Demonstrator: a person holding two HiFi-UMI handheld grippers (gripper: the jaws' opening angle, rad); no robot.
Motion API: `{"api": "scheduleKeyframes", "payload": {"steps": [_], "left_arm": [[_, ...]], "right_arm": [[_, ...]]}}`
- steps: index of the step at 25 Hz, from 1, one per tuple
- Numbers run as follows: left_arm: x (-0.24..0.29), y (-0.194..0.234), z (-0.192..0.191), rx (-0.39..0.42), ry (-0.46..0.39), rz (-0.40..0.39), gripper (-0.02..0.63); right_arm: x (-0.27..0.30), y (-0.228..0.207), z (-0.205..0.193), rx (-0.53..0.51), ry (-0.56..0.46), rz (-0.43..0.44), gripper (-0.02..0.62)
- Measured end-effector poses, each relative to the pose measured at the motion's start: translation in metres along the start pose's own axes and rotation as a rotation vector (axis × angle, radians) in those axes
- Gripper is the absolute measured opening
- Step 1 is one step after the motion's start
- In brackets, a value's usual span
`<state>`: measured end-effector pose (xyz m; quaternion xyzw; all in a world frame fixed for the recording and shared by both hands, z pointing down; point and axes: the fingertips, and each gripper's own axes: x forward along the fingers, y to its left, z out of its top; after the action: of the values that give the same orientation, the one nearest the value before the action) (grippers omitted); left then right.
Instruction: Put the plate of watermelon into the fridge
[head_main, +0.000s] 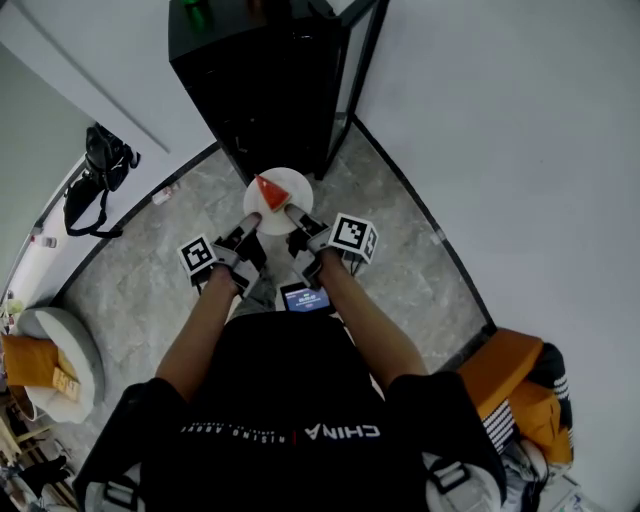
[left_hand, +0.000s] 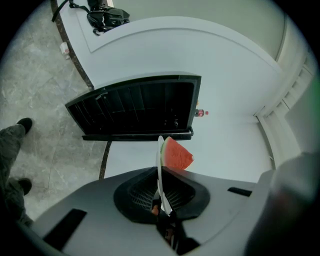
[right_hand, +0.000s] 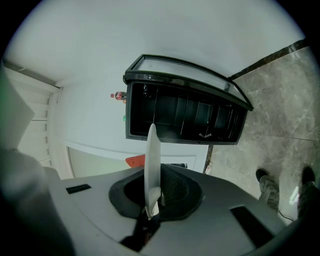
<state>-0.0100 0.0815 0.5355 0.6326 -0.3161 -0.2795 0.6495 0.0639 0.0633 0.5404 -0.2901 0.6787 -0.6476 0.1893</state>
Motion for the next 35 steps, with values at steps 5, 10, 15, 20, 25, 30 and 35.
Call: {"api": "scheduleKeyframes", "payload": {"steps": [5, 10, 15, 20, 25, 30, 35], "left_arm": [[0.026, 0.002, 0.047, -0.006, 0.046, 0.000, 0.031], [0.050, -0.004, 0.093, 0.014, 0.115, -0.013, 0.031], [0.062, -0.007, 0.128, 0.007, 0.167, -0.023, 0.031], [0.068, -0.008, 0.151, 0.008, 0.222, -0.029, 0.031], [0.077, -0.003, 0.157, 0.001, 0.250, -0.033, 0.031], [0.091, 0.005, 0.162, 0.004, 0.234, -0.009, 0.031], [0.120, 0.003, 0.161, 0.003, 0.191, -0.016, 0.031]], "right_arm": [[0.044, 0.000, 0.024, 0.024, -0.040, -0.005, 0.025], [0.087, 0.003, 0.047, 0.013, -0.083, -0.019, 0.025], [0.120, 0.013, 0.057, 0.001, -0.130, -0.024, 0.025], [0.138, 0.014, 0.061, -0.002, -0.180, -0.039, 0.025], [0.146, 0.010, 0.065, 0.008, -0.200, -0.051, 0.025], [0.152, 0.000, 0.080, 0.028, -0.191, -0.042, 0.025], [0.153, -0.004, 0.110, 0.029, -0.149, -0.039, 0.025]]}}
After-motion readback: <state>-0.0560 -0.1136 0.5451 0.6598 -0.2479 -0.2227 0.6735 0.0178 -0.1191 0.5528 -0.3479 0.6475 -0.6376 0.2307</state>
